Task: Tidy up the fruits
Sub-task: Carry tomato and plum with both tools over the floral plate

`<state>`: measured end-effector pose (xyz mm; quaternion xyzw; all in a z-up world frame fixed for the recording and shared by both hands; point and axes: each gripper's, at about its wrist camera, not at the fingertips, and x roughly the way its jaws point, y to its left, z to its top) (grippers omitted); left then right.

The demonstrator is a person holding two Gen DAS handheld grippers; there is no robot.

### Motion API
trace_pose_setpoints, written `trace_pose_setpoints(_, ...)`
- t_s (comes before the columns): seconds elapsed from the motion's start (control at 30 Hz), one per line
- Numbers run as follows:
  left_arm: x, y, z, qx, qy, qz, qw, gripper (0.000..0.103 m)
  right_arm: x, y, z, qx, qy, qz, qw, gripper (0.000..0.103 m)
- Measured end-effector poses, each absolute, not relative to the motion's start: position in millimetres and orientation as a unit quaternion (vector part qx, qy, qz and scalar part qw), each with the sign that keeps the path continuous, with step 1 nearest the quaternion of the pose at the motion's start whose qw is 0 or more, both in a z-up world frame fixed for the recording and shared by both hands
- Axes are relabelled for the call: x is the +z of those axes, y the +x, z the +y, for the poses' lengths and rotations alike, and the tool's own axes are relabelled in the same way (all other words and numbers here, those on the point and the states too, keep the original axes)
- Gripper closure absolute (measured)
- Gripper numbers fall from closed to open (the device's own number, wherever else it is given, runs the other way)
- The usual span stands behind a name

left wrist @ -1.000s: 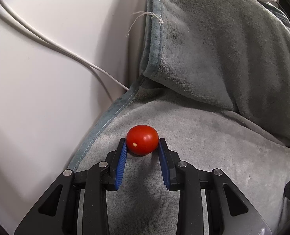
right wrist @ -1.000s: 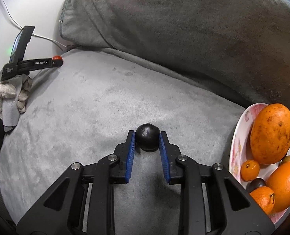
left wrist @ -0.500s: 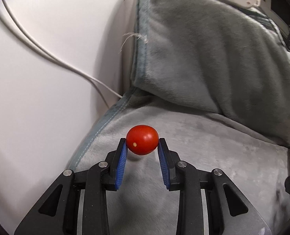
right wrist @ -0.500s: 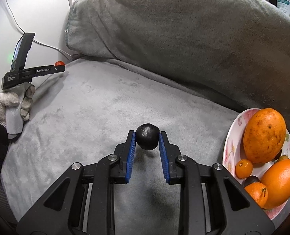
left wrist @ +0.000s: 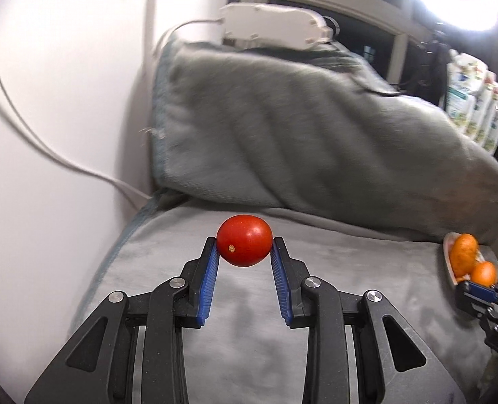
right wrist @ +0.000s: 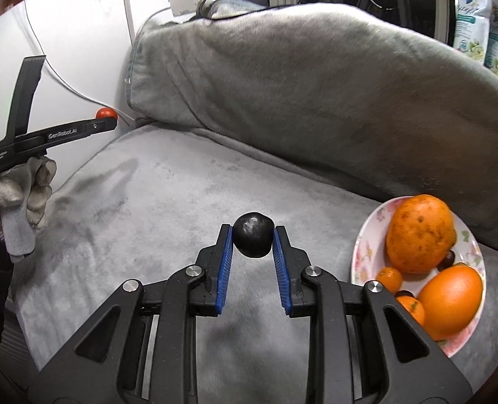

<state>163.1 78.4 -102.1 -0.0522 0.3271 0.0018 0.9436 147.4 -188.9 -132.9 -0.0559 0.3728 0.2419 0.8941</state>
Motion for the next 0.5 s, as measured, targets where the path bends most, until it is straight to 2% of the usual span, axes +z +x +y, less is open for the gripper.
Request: trace_pose_setpoints(0.5,-82,133,-7,-0.092,-0.022,0.308,0.947,0.073,-109,122,-238,0.216,-0.035,0.348,0.912,0.078)
